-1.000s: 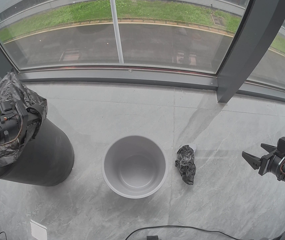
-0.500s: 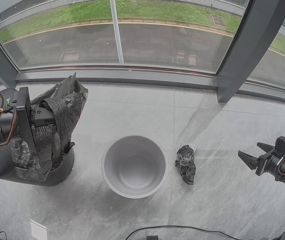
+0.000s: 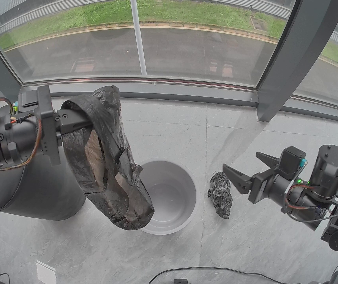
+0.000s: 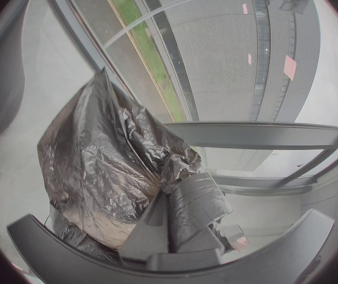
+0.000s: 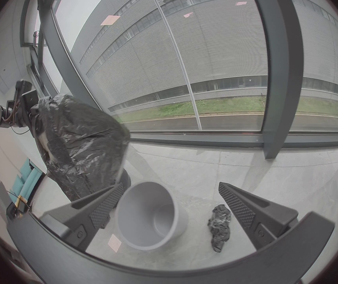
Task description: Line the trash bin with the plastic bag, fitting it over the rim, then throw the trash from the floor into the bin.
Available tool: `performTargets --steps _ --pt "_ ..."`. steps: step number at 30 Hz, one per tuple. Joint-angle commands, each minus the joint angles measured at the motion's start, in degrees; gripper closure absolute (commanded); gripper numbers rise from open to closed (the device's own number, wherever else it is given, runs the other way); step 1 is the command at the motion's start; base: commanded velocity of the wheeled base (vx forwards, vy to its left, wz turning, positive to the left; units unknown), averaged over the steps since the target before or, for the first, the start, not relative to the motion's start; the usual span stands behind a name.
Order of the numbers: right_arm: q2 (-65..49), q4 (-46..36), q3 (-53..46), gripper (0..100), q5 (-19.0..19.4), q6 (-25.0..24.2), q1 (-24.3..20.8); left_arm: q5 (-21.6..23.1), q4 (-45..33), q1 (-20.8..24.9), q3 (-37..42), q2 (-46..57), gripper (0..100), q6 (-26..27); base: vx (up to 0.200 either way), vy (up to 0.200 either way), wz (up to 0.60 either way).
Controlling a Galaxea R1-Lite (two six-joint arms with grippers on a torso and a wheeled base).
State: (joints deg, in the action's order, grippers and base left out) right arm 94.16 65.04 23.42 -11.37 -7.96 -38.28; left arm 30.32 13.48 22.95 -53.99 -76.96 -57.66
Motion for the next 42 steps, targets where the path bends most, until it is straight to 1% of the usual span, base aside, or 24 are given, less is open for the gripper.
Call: performTargets --steps 1,2,3,4,5,9,10,12,16,17,18,19,20,21,27,30,35,39,42 --pt "7.97 0.0 6.29 0 -5.76 -0.83 -9.53 -14.41 4.89 11.76 -4.02 -4.95 100 0.27 0.0 0.0 0.0" --pt "7.97 0.0 6.2 0 -5.76 -0.83 -9.71 -14.76 4.89 11.85 -4.28 -5.13 100 0.27 0.0 0.0 0.0" --pt "7.97 0.0 5.76 0 -5.76 -1.0 -10.94 -16.87 4.89 12.55 -5.69 -6.1 100 0.27 0.0 0.0 0.0" --pt "7.97 0.0 5.67 0 -5.76 -1.0 -11.03 -16.87 4.89 12.55 -5.69 -6.1 100 0.27 0.0 0.0 0.0" --pt "8.5 -0.09 4.53 0 -5.76 -1.97 -13.23 -20.12 4.71 13.43 -7.53 -7.59 100 0.27 0.0 0.0 0.0" --pt "12.8 0.35 2.07 0 -6.73 -3.29 -17.97 -25.84 4.36 14.05 -10.43 -10.4 100 0.36 0.0 0.0 0.0" --pt "13.77 0.53 2.16 0 -7.43 -3.38 -18.67 -26.1 4.36 14.05 -10.61 -10.58 100 0.36 0.0 0.0 0.0" --pt "16.14 0.88 3.3 0 -8.67 -3.38 -19.11 -26.1 4.45 14.22 -10.78 -10.58 100 0.36 0.0 0.0 0.0" --pt "20.54 1.14 8.75 0 -9.02 -3.03 -18.85 -26.19 4.27 15.19 -11.05 -10.23 100 0.36 0.0 0.0 0.0" --pt "20.54 1.14 8.75 0 -9.02 -3.03 -18.85 -26.1 4.18 15.28 -11.05 -9.96 100 0.36 0.0 0.0 0.0" --pt "22.56 1.06 11.74 0 -9.1 -2.59 -17.97 -26.1 3.83 15.37 -11.05 -9.79 100 0.36 0.0 0.0 0.0" --pt "22.56 1.06 11.74 0 -9.1 -2.59 -17.97 -26.1 3.83 15.37 -11.05 -9.79 100 0.36 0.0 0.0 0.0" --pt "24.23 1.14 14.29 0 -9.37 -1.88 -16.57 -25.92 2.95 15.45 -11.05 -9.35 100 0.53 0.0 0.0 0.0" --pt "25.99 1.14 17.19 0 -9.54 -0.13 -15.16 -25.57 1.99 15.72 -11.05 -8.73 100 0.53 0.0 0.0 0.0" --pt "31.26 0.97 24.39 0 -9.63 3.57 -13.66 -25.04 0.32 17.65 -10.96 -6.1 100 0.44 0.0 0.0 0.0" --pt "32.67 0.97 26.15 0 -9.72 4.8 -13.31 -24.96 0.05 17.83 -10.78 -4.87 100 0.44 0.0 0.0 0.0" --pt "33.72 0.88 27.21 0 -9.72 4.97 -13.31 -24.87 -0.65 18.18 -10.52 -3.81 100 0.44 0.0 0.0 0.0" --pt "36.36 0.44 32.66 0 -9.63 7.52 -12.61 -24.78 -1.79 19.23 -10.7 -3.02 100 0.01 0.0 0.0 0.0" --pt "37.32 0.27 34.33 0 -9.63 7.61 -12.7 -24.87 -1.79 20.2 -10.61 -2.85 100 0.01 0.0 0.0 0.0"
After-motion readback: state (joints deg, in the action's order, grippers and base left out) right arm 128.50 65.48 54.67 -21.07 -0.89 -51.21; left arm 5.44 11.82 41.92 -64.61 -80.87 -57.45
